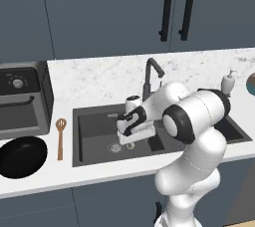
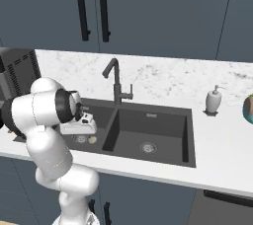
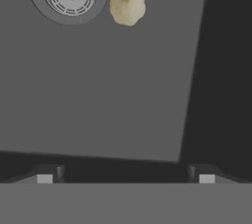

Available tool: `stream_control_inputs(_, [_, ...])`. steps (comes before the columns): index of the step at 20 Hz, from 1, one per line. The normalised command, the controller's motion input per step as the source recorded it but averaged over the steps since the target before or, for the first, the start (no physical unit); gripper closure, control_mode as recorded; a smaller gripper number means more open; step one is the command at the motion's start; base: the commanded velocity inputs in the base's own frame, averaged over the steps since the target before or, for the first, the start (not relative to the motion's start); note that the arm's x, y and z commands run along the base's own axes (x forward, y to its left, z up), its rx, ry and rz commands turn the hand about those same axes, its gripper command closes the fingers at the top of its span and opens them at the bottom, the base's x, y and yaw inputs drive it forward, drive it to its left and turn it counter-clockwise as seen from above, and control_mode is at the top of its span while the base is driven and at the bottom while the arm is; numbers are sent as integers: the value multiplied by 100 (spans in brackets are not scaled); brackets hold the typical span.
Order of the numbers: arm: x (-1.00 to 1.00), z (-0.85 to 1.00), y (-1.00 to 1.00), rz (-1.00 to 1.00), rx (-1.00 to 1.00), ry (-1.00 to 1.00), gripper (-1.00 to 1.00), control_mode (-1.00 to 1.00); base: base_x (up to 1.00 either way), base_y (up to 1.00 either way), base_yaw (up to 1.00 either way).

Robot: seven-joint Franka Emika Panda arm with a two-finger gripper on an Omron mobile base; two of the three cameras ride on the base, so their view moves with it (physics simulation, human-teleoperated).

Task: Pick the garlic from the sink and place it in the bowl. Then pick the bowl and place it in the microwave. Then close the microwave door and press the start button.

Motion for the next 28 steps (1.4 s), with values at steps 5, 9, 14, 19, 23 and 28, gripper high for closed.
stream_control_inputs(5, [57, -55, 0, 0, 0, -6, -100, -100, 0, 0, 0])
stream_control_inputs(9, [64, -37, 0, 0, 0, -3, -100, -100, 0, 0, 0])
stream_control_inputs(14, [57, -47, 0, -1, 0, -3, -100, -100, 0, 0, 0])
stream_control_inputs(19, [52, -41, 3, -3, 0, -1, -100, -100, 0, 0, 0])
stream_control_inputs(23, [44, -38, 1, -2, 0, 0, -100, -100, 0, 0, 0])
stream_control_inputs(28, [36, -37, 1, -2, 0, 0, -100, -100, 0, 0, 0])
